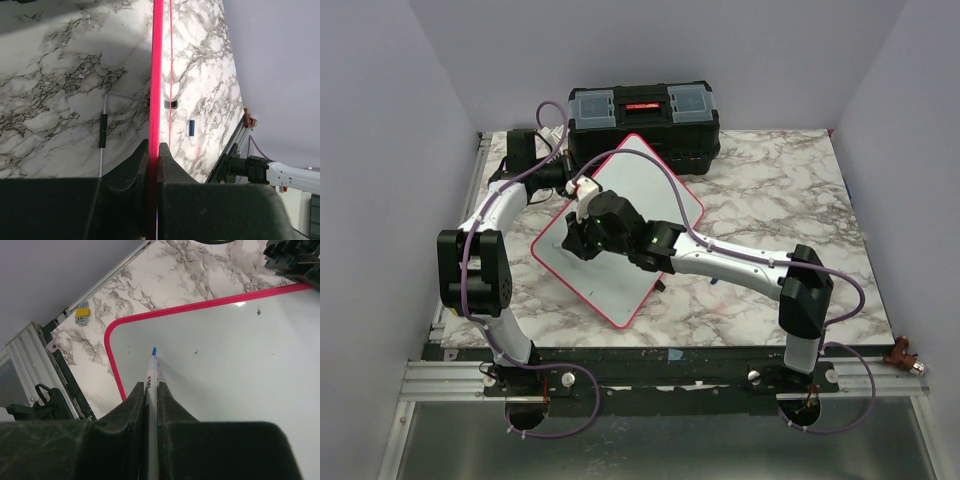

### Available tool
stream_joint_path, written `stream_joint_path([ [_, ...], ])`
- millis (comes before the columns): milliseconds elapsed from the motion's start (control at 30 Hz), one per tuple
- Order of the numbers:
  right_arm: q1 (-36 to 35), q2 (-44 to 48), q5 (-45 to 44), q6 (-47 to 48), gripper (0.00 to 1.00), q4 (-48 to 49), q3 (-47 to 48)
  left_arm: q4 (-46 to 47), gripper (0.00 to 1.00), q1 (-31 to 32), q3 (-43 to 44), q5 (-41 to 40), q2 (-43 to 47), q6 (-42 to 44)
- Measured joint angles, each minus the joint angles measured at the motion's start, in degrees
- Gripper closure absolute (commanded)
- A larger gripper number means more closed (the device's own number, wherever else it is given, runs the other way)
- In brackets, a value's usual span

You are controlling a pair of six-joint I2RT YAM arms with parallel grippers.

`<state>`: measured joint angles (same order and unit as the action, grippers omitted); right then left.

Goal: Write a sentence on the whiteboard

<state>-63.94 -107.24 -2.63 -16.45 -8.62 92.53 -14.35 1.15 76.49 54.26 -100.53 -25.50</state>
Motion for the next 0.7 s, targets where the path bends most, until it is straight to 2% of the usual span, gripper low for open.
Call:
stream_joint_path([
  [300,-1.62,2.29,-1.79,-0.17,0.99,-0.74,-3.91,0.0,1.0,0.0,0.0,-0.02,0.0,0.13],
  [700,-4.07,3.56,-4.02,-0.2,0.99,-5.57,-4.33,0.02,1.0,0.11,0.0,-0.04,0.02,-0.02],
])
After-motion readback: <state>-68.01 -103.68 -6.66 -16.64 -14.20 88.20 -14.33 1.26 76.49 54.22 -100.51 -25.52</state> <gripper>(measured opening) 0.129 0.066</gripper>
